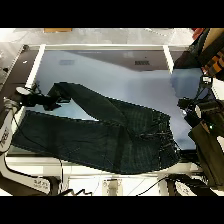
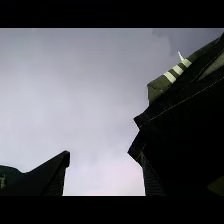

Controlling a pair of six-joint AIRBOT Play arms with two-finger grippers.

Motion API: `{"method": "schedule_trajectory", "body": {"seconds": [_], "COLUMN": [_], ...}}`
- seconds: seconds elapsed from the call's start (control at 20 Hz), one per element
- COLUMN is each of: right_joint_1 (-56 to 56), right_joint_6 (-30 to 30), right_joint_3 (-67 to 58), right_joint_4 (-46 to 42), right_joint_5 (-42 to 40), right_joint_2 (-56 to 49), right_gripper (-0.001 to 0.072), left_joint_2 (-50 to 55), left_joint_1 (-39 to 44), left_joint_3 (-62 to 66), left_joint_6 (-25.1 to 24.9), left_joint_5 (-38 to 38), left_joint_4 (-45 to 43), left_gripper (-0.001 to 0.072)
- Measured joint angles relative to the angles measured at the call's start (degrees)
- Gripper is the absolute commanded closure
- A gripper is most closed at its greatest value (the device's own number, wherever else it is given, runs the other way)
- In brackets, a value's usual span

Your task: Fold the clothes and pants, and hang the long-sleeved shirts on hangers.

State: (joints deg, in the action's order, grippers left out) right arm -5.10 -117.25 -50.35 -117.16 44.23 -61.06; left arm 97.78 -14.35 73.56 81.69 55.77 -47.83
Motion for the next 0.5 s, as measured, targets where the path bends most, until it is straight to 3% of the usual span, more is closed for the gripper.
{"method": "schedule_trajectory", "body": {"seconds": [0.25, 0.35, 0.45, 0.5], "right_joint_1": [0.0, 0.0, 0.0, 0.0], "right_joint_6": [0.0, 0.0, 0.0, 0.0], "right_joint_3": [0.0, 0.0, 0.0, 0.0], "right_joint_4": [0.0, 0.0, 0.0, 0.0], "right_joint_5": [-1.6, -1.9, -2.0, -2.1], "right_joint_2": [0.0, 0.0, 0.0, 0.0], "right_gripper": [0.0205, 0.0205, 0.0205, 0.0205], "left_joint_2": [6.1, 7.1, 7.6, 7.8], "left_joint_1": [1.3, 1.7, 1.9, 2.0], "left_joint_3": [-0.2, -0.2, -0.2, 0.0], "left_joint_6": [0.3, 0.3, 0.2, 0.1], "left_joint_5": [-6.4, -10.6, -14.3, -15.7], "left_joint_4": [7.6, 9.0, 10.0, 10.4], "left_gripper": [0.0090, 0.0326, 0.0457, 0.0566]}}
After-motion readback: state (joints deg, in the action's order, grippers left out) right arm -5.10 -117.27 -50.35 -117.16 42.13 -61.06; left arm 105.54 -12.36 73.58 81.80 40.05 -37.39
